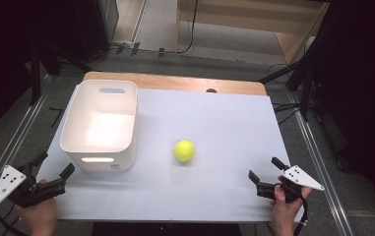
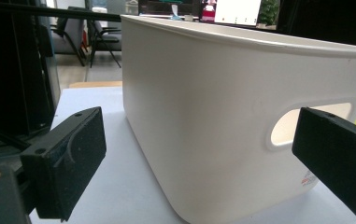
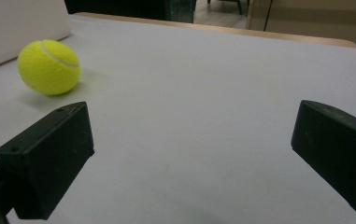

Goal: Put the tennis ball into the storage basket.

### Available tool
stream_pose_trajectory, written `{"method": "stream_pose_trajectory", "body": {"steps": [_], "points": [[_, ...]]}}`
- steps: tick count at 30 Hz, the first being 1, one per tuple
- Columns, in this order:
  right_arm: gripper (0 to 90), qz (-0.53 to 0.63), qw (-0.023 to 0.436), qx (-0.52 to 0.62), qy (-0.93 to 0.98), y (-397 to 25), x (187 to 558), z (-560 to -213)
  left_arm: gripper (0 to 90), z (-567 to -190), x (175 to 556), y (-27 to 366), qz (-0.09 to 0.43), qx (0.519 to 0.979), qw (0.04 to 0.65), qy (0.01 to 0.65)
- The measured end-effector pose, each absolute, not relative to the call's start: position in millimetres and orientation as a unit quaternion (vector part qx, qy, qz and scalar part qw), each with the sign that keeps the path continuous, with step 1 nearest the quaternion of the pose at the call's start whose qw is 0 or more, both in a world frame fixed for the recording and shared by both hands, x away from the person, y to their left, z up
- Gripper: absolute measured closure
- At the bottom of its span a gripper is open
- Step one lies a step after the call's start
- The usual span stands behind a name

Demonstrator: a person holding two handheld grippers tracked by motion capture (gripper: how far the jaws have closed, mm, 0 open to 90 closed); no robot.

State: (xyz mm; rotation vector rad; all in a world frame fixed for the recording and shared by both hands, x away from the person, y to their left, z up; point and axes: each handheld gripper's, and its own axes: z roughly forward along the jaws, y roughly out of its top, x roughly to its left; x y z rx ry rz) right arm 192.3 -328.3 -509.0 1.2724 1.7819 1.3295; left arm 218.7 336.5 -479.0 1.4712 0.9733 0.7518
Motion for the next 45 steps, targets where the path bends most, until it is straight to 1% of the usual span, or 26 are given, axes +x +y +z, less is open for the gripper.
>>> {"method": "stream_pose_trajectory", "body": {"steps": [9, 14, 17, 24, 29, 45], "points": [[0.0, 0.495, 0.288, 0.468, 0.673, -324.3, 193.1, -503.6, 2.8, -479.9, 218.7, 336.0, 0.321, 0.632, 0.571, 0.414], [0.0, 0.499, 0.283, 0.454, 0.682, -318.6, 193.6, -495.0, 2.8, -480.1, 218.7, 336.1, 0.321, 0.631, 0.572, 0.416], [0.0, 0.491, 0.275, 0.445, 0.696, -312.3, 197.2, -488.6, 2.8, -480.2, 219.8, 334.6, 0.323, 0.635, 0.566, 0.415], [0.0, 0.482, 0.24, 0.42, 0.731, -297.3, 207.7, -481.2, 2.8, -480.3, 219.5, 334.1, 0.322, 0.638, 0.565, 0.412], [0.0, 0.483, 0.228, 0.409, 0.74, -286.4, 216.8, -476.1, 2.8, -480.4, 220.3, 333.8, 0.322, 0.636, 0.566, 0.414], [0.0, 0.48, 0.21, 0.395, 0.755, -271.7, 235.1, -458.9, 2.8, -480.6, 221.5, 331.7, 0.322, 0.639, 0.565, 0.412]]}}
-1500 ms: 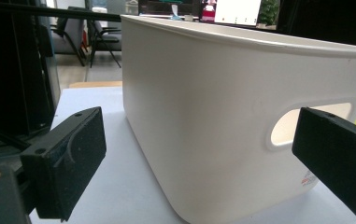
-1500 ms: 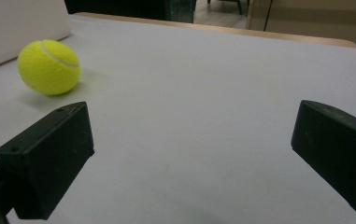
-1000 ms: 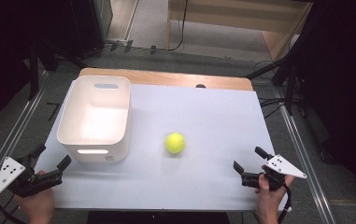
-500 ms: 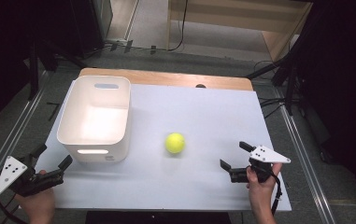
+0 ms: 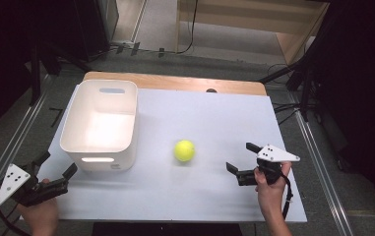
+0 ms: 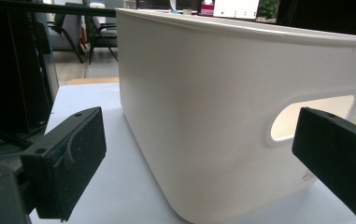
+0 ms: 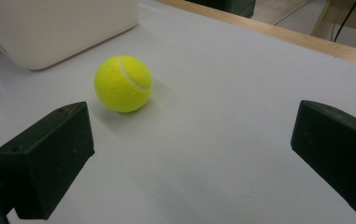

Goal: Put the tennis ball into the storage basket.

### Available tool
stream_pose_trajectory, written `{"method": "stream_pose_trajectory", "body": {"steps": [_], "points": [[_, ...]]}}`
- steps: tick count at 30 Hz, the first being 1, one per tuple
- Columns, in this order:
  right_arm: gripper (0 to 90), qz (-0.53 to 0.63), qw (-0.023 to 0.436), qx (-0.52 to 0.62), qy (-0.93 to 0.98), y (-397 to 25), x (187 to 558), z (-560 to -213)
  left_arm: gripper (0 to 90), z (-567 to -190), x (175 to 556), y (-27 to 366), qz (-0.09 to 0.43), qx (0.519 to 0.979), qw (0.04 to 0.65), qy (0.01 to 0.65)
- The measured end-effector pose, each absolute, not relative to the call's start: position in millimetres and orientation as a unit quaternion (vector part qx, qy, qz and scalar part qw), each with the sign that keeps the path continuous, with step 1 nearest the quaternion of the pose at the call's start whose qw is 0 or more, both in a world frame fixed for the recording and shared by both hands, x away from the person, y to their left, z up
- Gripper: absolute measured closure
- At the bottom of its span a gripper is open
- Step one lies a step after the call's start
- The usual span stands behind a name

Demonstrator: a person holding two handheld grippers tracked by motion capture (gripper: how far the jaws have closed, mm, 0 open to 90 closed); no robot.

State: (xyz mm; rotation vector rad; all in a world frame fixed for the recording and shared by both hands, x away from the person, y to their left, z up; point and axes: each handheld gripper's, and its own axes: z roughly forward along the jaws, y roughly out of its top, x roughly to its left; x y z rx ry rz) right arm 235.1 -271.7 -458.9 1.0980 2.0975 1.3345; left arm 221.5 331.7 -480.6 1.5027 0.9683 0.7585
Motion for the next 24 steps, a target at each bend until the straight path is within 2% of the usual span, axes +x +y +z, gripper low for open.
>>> {"method": "stream_pose_trajectory", "body": {"steps": [24], "points": [[0.0, 0.478, 0.188, 0.375, 0.772, -249.6, 258.3, -445.7, 2.8, -480.5, 220.9, 332.8, 0.319, 0.638, 0.567, 0.412]]}}
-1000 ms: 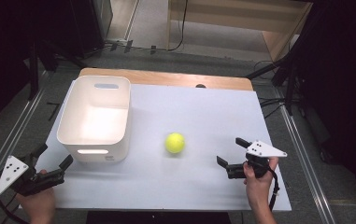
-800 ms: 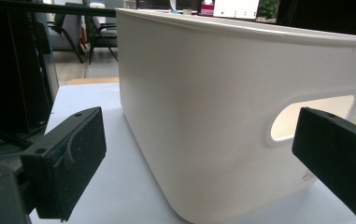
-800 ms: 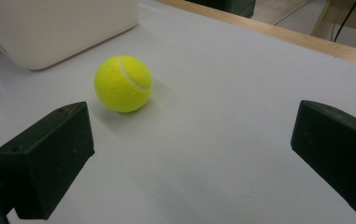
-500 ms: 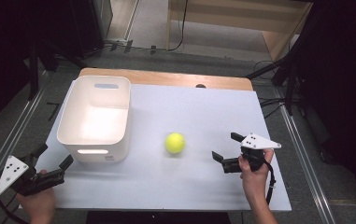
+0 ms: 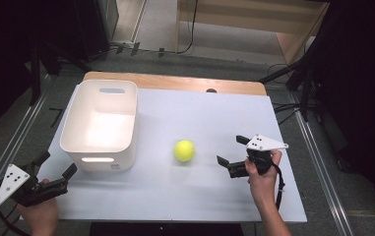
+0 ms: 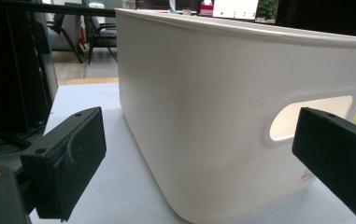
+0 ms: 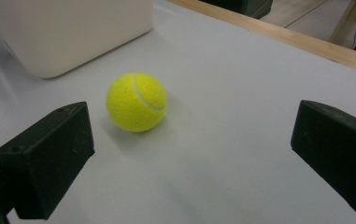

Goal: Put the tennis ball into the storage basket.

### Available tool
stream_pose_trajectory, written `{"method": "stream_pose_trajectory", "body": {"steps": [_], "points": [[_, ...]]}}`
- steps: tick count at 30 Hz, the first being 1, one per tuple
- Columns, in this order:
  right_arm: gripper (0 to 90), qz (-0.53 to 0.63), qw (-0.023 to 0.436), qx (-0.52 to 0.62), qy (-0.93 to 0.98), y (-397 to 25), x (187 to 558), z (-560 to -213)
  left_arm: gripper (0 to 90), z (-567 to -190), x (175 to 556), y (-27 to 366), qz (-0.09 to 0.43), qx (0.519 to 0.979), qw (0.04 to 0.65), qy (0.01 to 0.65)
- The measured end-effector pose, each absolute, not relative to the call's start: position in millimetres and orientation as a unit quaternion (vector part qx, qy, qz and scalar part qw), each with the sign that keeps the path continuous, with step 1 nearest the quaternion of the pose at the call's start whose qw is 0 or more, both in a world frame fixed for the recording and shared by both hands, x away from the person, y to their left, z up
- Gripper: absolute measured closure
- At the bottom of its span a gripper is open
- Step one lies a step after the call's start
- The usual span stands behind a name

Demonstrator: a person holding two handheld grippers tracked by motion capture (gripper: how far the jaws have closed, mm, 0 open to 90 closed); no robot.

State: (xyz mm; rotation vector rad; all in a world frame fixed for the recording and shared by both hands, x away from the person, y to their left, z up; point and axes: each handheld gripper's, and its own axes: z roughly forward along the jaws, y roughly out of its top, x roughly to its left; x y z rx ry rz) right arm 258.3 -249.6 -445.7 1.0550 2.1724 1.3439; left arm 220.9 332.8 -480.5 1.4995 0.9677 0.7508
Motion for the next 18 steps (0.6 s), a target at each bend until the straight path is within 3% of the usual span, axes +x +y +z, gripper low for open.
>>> {"method": "stream_pose_trajectory", "body": {"steps": [18], "points": [[0.0, 0.475, 0.174, 0.355, 0.786, -228.7, 274.6, -439.5, 2.8, -480.5, 221.1, 332.9, 0.318, 0.638, 0.568, 0.412]]}}
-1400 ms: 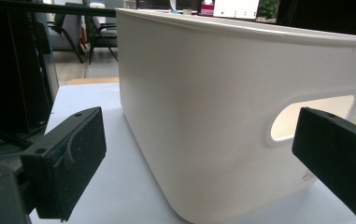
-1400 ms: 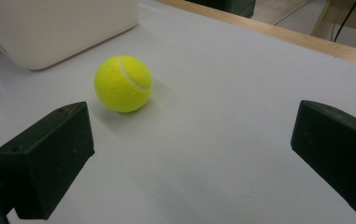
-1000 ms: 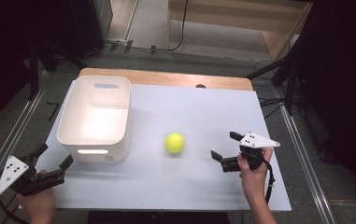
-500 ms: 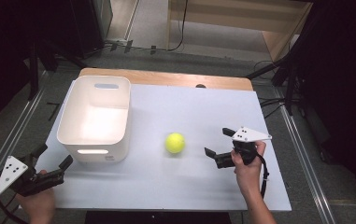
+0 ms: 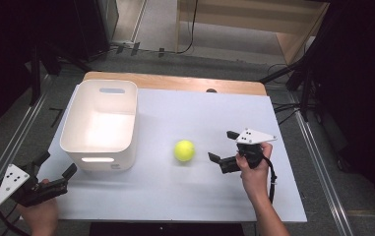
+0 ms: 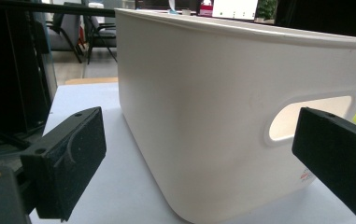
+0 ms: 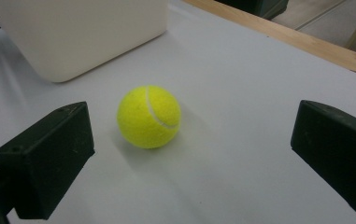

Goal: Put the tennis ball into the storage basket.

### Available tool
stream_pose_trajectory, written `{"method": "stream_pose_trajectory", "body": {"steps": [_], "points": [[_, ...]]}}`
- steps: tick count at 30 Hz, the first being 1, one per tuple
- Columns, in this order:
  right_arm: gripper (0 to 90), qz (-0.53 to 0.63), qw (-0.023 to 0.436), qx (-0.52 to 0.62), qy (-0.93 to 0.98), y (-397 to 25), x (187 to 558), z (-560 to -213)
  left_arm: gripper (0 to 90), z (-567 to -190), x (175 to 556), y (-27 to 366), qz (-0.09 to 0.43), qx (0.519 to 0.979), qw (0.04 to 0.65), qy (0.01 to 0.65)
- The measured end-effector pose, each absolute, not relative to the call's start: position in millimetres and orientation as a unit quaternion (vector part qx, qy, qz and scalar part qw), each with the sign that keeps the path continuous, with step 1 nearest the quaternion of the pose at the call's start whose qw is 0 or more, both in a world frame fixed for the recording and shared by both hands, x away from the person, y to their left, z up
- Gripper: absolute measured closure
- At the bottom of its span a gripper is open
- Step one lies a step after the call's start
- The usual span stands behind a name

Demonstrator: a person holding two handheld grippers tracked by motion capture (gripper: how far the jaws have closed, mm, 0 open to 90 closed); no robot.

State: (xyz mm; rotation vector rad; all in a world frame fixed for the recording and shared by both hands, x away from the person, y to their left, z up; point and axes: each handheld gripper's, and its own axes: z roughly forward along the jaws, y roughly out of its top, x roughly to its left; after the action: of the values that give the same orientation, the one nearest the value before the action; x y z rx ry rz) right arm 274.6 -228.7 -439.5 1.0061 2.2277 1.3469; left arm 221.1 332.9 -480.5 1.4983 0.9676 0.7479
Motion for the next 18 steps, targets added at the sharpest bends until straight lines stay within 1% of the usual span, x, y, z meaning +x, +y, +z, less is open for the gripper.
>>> {"method": "stream_pose_trajectory", "body": {"steps": [18], "points": [[0.0, 0.47, 0.164, 0.349, 0.794, -216.3, 285.0, -436.5, 2.8, -480.6, 221.2, 332.4, 0.319, 0.639, 0.566, 0.411]]}}
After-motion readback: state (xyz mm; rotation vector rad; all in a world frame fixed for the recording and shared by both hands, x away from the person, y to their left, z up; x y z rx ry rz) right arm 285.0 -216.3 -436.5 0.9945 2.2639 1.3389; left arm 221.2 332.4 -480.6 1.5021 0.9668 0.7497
